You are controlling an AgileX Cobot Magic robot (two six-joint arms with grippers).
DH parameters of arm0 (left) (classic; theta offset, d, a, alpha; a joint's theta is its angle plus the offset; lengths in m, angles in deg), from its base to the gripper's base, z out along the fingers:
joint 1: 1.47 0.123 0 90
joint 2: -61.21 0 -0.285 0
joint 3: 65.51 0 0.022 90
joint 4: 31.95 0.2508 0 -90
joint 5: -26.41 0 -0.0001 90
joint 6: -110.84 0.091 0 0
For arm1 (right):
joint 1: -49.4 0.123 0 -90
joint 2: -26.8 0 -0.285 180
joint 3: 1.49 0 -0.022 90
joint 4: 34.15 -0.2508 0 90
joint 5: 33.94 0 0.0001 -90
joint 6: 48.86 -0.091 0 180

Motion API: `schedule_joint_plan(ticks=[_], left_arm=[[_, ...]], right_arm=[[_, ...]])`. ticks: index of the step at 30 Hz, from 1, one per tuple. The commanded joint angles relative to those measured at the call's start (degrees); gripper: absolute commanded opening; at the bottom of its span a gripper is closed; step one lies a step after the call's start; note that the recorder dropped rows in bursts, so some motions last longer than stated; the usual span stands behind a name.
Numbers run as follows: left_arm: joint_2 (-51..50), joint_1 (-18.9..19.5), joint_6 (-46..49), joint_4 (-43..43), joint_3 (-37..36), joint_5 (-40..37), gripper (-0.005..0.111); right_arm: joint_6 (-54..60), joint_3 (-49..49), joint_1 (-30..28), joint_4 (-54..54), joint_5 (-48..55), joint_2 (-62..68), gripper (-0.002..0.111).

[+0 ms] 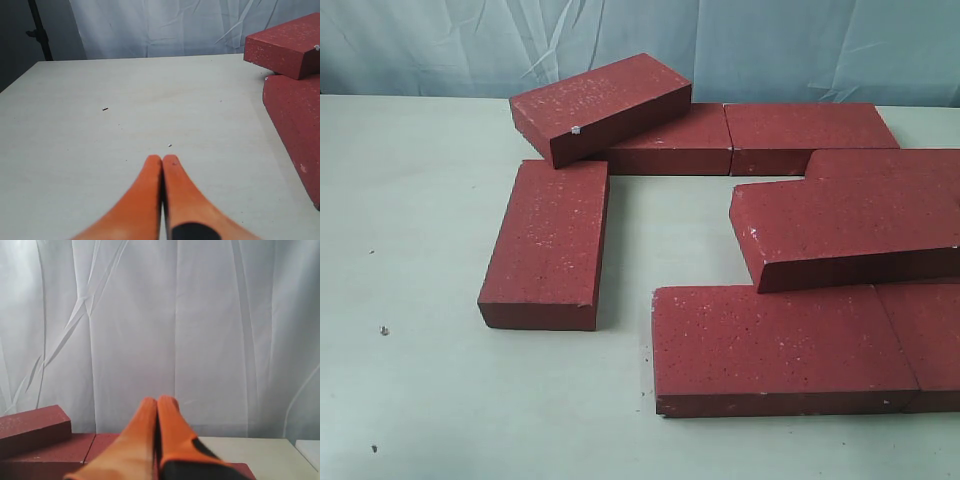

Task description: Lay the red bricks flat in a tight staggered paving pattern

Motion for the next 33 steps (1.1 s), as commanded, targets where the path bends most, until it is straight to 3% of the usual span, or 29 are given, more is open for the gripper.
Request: schedule_joint_plan(ticks=[1,4,9,20,33], left_arm=[[0.3,0.0,-0.1,0.1,-0.3,0.8,0.000],[0.3,0.0,-0.1,0.1,-0.3,0.8,0.000],[0.3,0.0,-0.1,0.1,-0.3,0.8,0.000],[0.3,0.0,-0.1,0.1,-0.3,0.6,0.000],[0.3,0.0,-0.1,0.2,-0.3,0.6,0.000]], right_arm=[[0.5,7.5,-0.4,0.6,6.4,8.8,-0.001],[0.5,14.8,-0.4,0.6,15.0,18.2,-0.001],[0.5,17.8,-0.4,0.6,14.5,28.0,-0.001],[0.3,17.9,-0.4,-2.6,14.0,34.0,-0.001],[-0.1,30.3,-0.4,-4.4,27.9,51.2,-0.001]])
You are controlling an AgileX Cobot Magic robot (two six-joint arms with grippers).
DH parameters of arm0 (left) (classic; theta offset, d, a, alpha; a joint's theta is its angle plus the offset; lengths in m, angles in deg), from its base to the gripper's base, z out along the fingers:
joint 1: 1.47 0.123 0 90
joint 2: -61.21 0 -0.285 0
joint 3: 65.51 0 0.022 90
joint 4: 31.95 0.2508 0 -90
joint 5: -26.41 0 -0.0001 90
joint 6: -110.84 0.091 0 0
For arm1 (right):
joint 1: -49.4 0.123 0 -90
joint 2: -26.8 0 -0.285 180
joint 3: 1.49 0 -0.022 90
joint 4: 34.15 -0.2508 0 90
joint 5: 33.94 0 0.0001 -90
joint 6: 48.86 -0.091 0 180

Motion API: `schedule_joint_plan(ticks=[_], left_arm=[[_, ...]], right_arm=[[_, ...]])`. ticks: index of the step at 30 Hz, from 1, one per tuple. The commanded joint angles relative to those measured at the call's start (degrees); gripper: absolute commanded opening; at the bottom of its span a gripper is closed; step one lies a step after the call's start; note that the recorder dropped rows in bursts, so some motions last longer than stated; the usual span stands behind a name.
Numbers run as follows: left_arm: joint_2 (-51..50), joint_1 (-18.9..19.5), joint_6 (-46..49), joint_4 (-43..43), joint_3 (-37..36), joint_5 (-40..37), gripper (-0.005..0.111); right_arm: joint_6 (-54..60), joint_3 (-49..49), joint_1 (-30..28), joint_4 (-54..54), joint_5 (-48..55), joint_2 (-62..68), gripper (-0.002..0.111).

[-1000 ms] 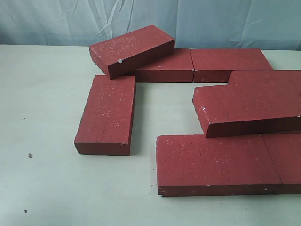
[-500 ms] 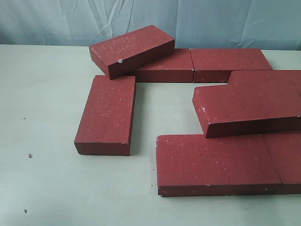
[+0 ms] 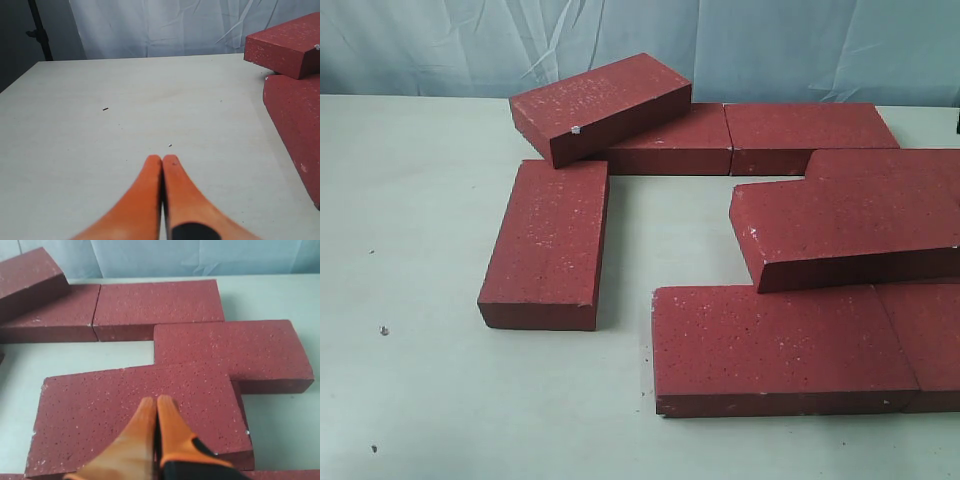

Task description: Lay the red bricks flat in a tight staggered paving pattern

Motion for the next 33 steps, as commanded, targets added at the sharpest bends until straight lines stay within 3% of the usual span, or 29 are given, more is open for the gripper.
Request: schedule_joint_plan(ticks=[1,18,28,33], left_arm=[[0.3,0.0,-0.1,0.1,-0.3,0.6,0.000],[0.3,0.0,-0.1,0.1,-0.3,0.6,0.000],[0.3,0.0,-0.1,0.1,-0.3,0.7,0.000],[0.3,0.0,-0.1,0.1,-0.3,0.7,0.000]], right_arm=[[0.0,4.3,-0.4,-0.8,4.5,7.0,-0.001],[0.0,7.5,-0.9,-0.9,6.2,30.3,-0.001],[0.4,14.7,-16.6,2.7,8.3,34.3,-0.001],[0.4,14.7,-20.4,3.9,7.9,37.1,-0.001]])
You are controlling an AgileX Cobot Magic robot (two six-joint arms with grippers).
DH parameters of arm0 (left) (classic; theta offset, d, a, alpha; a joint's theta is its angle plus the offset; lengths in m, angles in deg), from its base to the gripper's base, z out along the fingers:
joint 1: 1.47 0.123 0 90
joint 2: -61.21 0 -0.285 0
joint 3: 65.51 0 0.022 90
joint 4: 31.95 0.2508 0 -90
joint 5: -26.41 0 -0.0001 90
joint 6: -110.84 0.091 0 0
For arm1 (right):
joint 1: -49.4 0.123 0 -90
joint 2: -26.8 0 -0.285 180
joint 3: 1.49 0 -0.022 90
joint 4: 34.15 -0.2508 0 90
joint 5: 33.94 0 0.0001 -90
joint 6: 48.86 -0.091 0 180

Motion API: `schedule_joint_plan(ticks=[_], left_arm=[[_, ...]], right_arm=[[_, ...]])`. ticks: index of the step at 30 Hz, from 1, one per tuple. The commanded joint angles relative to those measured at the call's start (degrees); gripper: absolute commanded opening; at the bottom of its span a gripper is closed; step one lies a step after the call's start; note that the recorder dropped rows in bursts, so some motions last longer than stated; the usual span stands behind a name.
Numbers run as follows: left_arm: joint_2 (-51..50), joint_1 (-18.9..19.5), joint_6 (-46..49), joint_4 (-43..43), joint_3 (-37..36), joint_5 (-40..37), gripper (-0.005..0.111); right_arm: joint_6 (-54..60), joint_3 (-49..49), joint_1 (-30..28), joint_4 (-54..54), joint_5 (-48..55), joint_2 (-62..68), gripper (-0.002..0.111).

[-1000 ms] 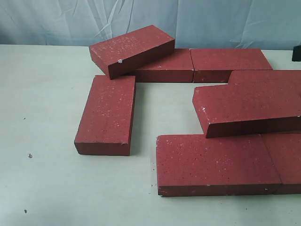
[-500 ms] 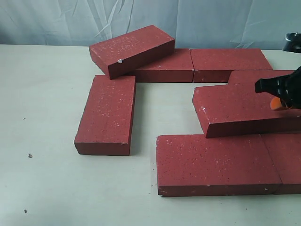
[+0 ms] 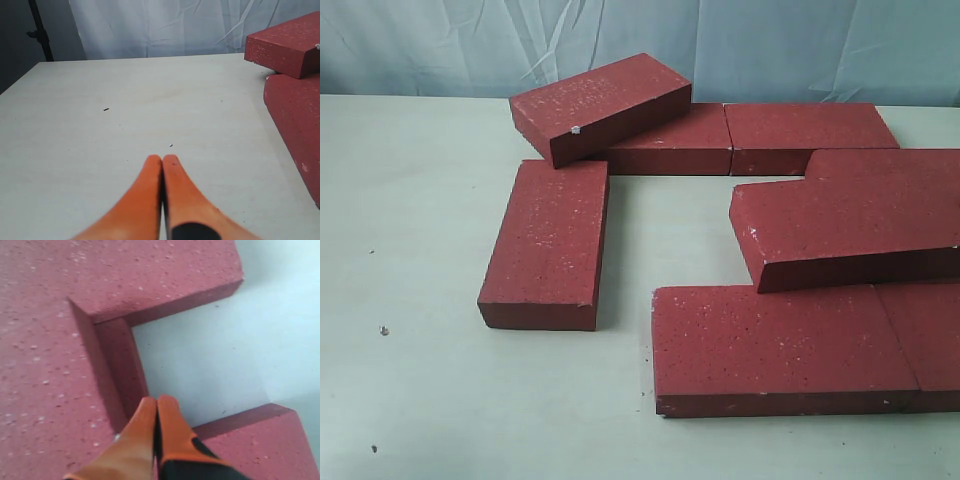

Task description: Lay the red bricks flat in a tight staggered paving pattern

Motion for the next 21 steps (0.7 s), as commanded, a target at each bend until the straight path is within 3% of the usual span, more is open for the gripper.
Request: schedule_joint_plan(ticks=[1,8,16,21], left_arm=[[0.3,0.0,-0.1,-0.4,-0.3,0.7,0.000],[0.3,0.0,-0.1,-0.4,-0.3,0.7,0.000],[0.3,0.0,-0.1,-0.4,-0.3,0.7,0.000],[0.3,0.0,-0.1,-0.4,-0.3,0.7,0.000]], right_arm=[[0.5,0.3,-2.9,1.2,-0.8,2.6,-0.001],[2.0,0.3,-2.9,0.1,-2.3,6.7,-0.001],[18.5,0.3,-2.9,-16.7,-0.4,7.3,-0.001],[21.9,0.3,-2.1,-20.9,1.1,7.3,-0.001]])
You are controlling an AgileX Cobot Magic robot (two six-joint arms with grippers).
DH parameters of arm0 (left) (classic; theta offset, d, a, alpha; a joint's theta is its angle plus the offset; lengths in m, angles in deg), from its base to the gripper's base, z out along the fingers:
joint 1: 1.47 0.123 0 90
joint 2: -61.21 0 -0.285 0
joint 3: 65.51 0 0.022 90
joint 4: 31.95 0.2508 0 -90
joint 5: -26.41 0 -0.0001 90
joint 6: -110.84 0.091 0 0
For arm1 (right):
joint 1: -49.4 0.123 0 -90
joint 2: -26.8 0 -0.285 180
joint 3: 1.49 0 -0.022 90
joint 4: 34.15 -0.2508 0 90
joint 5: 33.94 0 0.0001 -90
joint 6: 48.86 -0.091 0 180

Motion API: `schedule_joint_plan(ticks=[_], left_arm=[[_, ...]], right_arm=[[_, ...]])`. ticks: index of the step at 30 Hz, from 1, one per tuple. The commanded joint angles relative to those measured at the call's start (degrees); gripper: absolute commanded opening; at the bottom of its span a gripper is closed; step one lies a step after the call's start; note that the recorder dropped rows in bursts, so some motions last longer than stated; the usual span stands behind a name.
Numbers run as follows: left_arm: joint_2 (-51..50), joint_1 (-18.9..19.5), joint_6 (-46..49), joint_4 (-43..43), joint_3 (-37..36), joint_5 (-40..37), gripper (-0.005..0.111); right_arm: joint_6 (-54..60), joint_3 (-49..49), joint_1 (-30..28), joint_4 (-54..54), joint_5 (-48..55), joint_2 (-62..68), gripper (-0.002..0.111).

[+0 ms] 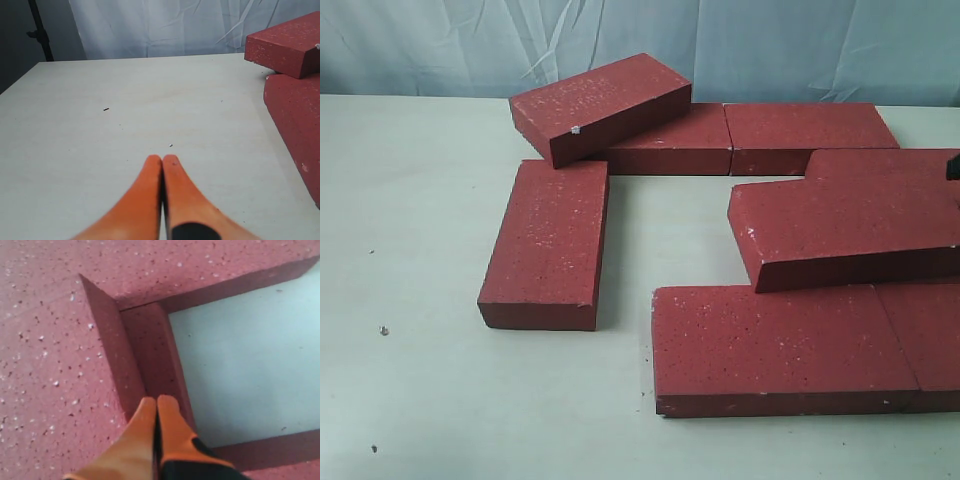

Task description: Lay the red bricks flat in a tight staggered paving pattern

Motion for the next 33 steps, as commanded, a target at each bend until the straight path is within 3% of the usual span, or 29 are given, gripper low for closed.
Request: schedule_joint_plan(ticks=[1,15,24,33], left_arm=[[0.3,0.0,-0.1,-0.4,-0.3,0.7,0.000],[0.3,0.0,-0.1,-0.4,-0.3,0.7,0.000],[0.3,0.0,-0.1,-0.4,-0.3,0.7,0.000],[0.3,0.0,-0.1,-0.4,-0.3,0.7,0.000]], right_arm=[[3.2,0.3,1.4,-2.6,1.0,0.2,-0.001],[3.5,0.3,21.6,-2.6,1.0,0.2,-0.001],[3.5,0.3,34.6,-5.2,-4.7,0.4,-0.001],[3.5,0.3,42.4,-10.0,-11.2,0.9,-0.001]])
